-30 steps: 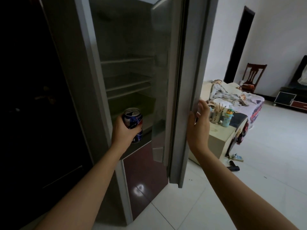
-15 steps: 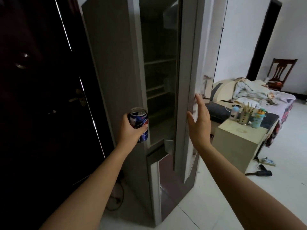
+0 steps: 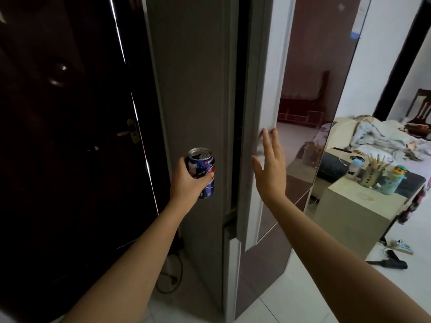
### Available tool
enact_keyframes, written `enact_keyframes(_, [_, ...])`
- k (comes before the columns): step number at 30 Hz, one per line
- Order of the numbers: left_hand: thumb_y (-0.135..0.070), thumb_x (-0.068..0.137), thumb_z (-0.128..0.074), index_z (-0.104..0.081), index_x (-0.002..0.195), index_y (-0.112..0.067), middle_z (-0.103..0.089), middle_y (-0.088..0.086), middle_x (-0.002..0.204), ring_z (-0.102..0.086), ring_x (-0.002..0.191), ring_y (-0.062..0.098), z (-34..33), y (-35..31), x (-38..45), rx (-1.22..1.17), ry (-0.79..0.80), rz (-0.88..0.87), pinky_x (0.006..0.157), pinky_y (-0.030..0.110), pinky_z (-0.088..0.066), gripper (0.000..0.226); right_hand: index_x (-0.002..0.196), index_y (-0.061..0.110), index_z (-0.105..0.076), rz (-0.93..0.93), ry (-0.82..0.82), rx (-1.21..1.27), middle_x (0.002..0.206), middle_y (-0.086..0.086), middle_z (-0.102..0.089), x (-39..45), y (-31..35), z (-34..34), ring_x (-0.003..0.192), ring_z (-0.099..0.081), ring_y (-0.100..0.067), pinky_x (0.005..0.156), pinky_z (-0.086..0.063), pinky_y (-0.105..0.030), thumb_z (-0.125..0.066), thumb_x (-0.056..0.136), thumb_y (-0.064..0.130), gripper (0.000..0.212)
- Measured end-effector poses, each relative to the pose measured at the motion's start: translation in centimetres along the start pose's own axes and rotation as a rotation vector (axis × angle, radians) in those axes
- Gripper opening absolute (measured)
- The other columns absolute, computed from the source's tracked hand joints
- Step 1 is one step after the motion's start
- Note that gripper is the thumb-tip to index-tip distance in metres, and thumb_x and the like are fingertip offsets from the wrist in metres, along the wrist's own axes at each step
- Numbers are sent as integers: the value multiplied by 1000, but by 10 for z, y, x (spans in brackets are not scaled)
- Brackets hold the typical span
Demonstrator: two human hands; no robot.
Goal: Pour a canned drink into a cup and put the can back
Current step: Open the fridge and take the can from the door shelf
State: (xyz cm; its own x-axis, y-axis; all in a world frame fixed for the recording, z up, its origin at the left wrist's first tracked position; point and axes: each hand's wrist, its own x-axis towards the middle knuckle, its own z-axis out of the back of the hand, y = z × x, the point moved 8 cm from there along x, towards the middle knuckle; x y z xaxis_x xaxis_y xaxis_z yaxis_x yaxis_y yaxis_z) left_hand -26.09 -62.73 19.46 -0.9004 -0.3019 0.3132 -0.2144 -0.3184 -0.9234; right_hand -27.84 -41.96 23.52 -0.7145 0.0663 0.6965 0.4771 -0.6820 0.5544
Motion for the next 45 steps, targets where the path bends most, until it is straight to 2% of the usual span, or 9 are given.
enact_keyframes(9, [-13,71,-77,-44,125,-14,-55,3,123,-53,112,16,-2,11,17,15,-35,31,89,26,-44,63,143,35,7,78,157,-149,156,2,12,18,-4,-42,144,9,-20,108,-5,-29,-39,98,25,65])
enact_keyframes(22, [-13,70,-77,-45,123,-15,-57,2,120,-55,108,16,-2,17,19,17,-28,58,89,29,-45,62,146,31,2,106,257,-166,156,2,11,30,-3,-59,144,9,-24,113,-10,-34,-39,97,20,64])
enact_keyframes(26, [-16,70,-78,-46,122,-17,-58,4,121,-57,111,20,-5,17,16,9,2,65,96,38,-48,62,147,29,-7,73,287,-49,157,4,5,26,-9,-56,144,-2,-22,113,-13,-31,-38,98,19,59])
enact_keyframes(30, [-17,70,-78,-45,123,-16,-58,4,122,-57,112,21,-13,12,10,20,37,57,97,40,-48,62,145,17,-25,-37,291,58,152,-4,-27,7,-28,-44,137,-31,-22,111,-31,-37,-40,97,17,50])
enact_keyframes(33, [-17,71,-77,-46,123,-15,-58,2,120,-57,109,18,-21,8,4,16,72,45,93,35,-48,61,131,8,-46,-274,347,230,130,-12,-55,-17,-49,-39,110,-56,-23,91,-45,-31,-39,97,15,35])
enact_keyframes(36, [-14,71,-77,-47,121,-16,-58,-1,113,-57,105,16,-32,2,-5,-7,113,48,90,30,-47,59,123,3,-52,-630,552,486,122,-16,-60,-53,-68,-53,94,-62,-22,80,-52,-32,-37,98,14,31])
enact_keyframes(39, [-15,71,-77,-47,120,-16,-56,-6,107,-56,99,11,-47,-3,-14,16,154,41,86,26,-45,57,129,3,-47,-781,764,547,125,-14,-58,-84,-74,-59,105,-61,-29,90,-52,-39,-36,98,14,34])
enact_keyframes(42, [-14,72,-76,-47,115,-19,-55,-11,100,-54,88,-1,-68,-5,-25,12,226,40,74,11,-43,53,129,1,-46,-843,782,642,125,-17,-57,-101,-79,-52,107,-60,-31,90,-51,-39,-36,98,14,35])
enact_keyframes(45, [-13,71,-77,-48,116,-18,-57,-10,102,-56,92,2,-89,-5,-36,-7,288,49,73,12,-44,54,119,2,-54,-913,711,735,118,-20,-61,-112,-90,-37,105,-61,-31,86,-52,-36,-41,97,14,29])
